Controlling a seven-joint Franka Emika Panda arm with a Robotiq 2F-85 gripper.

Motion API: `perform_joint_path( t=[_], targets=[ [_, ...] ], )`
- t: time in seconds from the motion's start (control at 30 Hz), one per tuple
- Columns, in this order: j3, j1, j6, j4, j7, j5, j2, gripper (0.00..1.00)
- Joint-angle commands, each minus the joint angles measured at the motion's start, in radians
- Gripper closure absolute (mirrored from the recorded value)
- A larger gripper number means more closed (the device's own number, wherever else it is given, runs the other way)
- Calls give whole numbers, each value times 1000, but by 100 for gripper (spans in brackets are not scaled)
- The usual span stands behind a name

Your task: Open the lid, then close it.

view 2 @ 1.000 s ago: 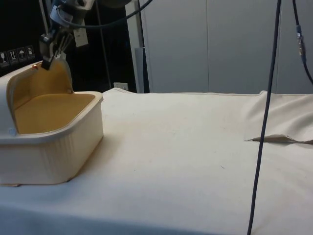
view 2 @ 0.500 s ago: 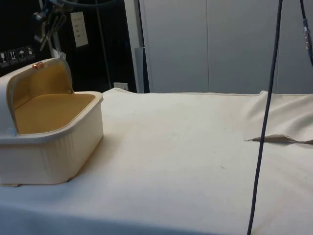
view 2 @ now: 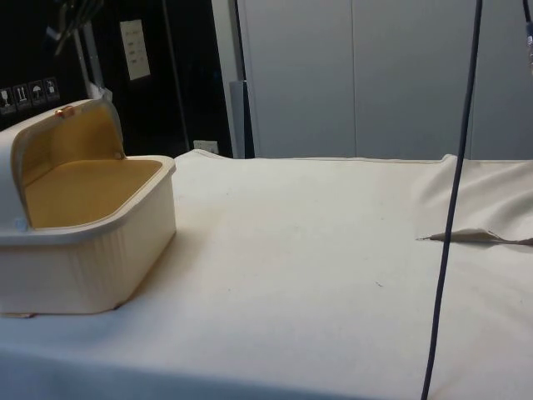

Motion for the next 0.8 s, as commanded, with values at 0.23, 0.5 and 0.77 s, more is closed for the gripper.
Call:
perform_joint_path(
  t=[0.23,0.5,0.77],
  targets=[
    [-2,-2,-43,47,-5,-3,-1,100],
    [2,-9,-88,101,-13,8,23,100],
    [5,-14,-143,150,-16,15,36,100]
  ],
)
